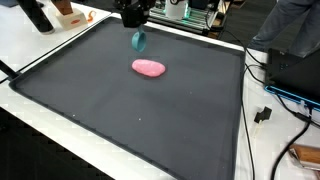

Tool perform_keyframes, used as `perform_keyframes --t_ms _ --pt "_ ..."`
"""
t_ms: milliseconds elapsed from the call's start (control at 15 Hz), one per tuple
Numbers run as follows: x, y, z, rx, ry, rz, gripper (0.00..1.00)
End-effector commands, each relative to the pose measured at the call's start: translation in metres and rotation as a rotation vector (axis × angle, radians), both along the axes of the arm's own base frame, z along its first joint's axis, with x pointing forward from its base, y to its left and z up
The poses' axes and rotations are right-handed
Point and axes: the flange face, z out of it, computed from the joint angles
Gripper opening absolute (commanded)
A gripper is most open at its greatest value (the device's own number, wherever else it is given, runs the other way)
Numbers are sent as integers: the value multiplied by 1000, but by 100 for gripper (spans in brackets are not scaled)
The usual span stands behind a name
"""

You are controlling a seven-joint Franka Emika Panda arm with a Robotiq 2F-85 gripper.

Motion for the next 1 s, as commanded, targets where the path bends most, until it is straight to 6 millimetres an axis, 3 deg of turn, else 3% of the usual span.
perform_keyframes --t_ms 0,67,133,533,600,933 --pt "-16 14 0 -54 -12 -1 25" --pt "-4 8 -1 -25 1 4 25" --pt "-5 11 -1 -27 1 6 50" --pt "-3 10 0 -27 0 5 50" --pt "-3 10 -1 -27 0 5 25" --pt "-13 40 3 -160 -16 -23 25"
